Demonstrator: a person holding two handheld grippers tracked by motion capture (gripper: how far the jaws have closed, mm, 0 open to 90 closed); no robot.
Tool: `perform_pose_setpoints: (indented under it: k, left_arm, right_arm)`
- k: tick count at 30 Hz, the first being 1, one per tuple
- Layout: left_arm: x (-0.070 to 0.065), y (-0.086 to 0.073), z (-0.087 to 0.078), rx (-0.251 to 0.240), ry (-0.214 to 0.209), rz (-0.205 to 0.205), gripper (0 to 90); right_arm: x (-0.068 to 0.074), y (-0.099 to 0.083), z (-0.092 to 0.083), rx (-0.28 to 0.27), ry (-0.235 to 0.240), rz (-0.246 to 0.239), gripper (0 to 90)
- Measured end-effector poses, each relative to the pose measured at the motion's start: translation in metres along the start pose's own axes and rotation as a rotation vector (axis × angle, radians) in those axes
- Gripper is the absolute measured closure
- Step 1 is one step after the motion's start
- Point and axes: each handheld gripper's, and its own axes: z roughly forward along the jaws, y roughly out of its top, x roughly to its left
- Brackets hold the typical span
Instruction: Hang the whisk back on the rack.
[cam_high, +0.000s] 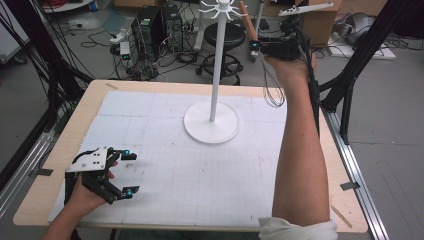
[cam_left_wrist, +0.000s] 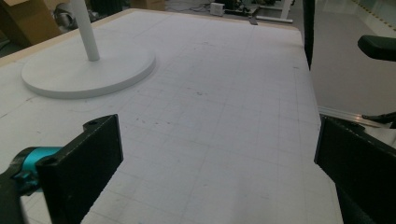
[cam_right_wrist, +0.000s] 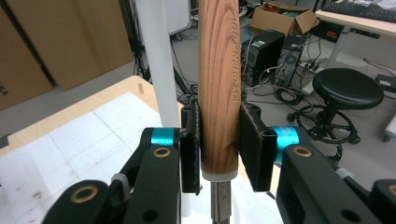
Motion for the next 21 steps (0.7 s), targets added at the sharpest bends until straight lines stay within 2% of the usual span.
perform_pose_setpoints:
  k: [9,19,21]
  left_arm:
    - [0.0,0.0,0.0,0.001,-0.001,-0.004,1.7]
    - [0.0,0.0,0.0,0.004,-0.001,-0.001,1.7]
    - [0.0,0.0,0.0,0.002,-0.001,-0.002,1.7]
  right_arm:
    - [0.003,-0.004,0.007,0.025,0.014,-0.007,71.1]
    - [0.01,-0.005,0.019,0.05,0.02,-0.036,71.2]
    - [0.012,-0.005,0.02,0.053,0.02,-0.028,71.2]
